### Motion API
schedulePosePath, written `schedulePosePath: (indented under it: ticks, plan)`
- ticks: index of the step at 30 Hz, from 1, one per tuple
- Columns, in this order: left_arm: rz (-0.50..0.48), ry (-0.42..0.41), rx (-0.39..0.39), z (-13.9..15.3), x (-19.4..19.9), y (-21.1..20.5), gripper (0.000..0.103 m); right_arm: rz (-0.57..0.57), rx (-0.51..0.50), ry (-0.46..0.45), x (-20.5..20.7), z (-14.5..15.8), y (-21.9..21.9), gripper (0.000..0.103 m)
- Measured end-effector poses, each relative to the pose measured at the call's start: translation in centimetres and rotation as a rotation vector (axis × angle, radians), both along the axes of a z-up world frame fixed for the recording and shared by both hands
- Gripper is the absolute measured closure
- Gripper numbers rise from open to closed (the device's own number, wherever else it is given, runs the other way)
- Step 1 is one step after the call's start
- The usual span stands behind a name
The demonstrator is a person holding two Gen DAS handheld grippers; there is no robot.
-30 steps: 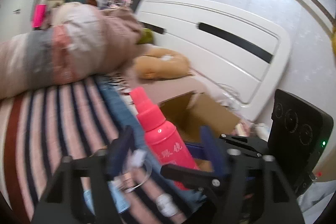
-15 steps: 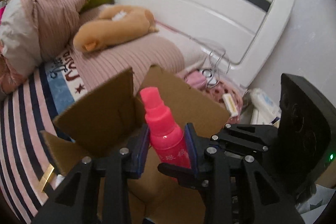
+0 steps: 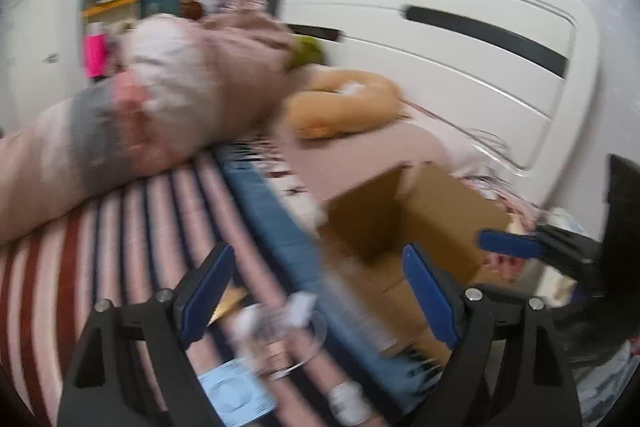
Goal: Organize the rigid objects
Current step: 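Carry the pink spray bottle into the cardboard box and open the right gripper, then grasp the light-blue square device with the right gripper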
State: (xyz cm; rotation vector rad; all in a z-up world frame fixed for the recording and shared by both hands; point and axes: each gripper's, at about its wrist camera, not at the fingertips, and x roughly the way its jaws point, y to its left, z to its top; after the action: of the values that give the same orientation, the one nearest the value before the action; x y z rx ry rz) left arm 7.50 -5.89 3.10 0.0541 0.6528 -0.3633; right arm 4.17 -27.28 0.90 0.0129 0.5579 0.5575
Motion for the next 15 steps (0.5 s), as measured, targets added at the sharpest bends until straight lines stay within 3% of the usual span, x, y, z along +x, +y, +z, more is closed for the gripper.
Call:
schedulePosePath:
  ticks: [3, 6, 10, 15]
  plan:
    - [0.106, -0.014, 0.02, -1.4, -1.8, 4.2, 0.016, 0.087, 0.028, -0.021, -2.1, 0.6, 3.1, 0.046]
    - [0.175, 0.033, 0.008, -4.2, -3.1, 7.9, 0.016, 0.15, 0.021, 0.017, -3.6, -0.4, 6.5, 0.046]
    - [0.249, 0.129, -0.044, -9.3, -4.4, 11.7, 0.016, 0.194, -0.005, 0.107, -4.2, -3.9, 10.2, 0.046]
    - [0.309, 0.186, -0.106, -12.2, -5.6, 14.6, 0.016, 0.242, -0.047, 0.272, -2.4, -9.4, 14.8, 0.045]
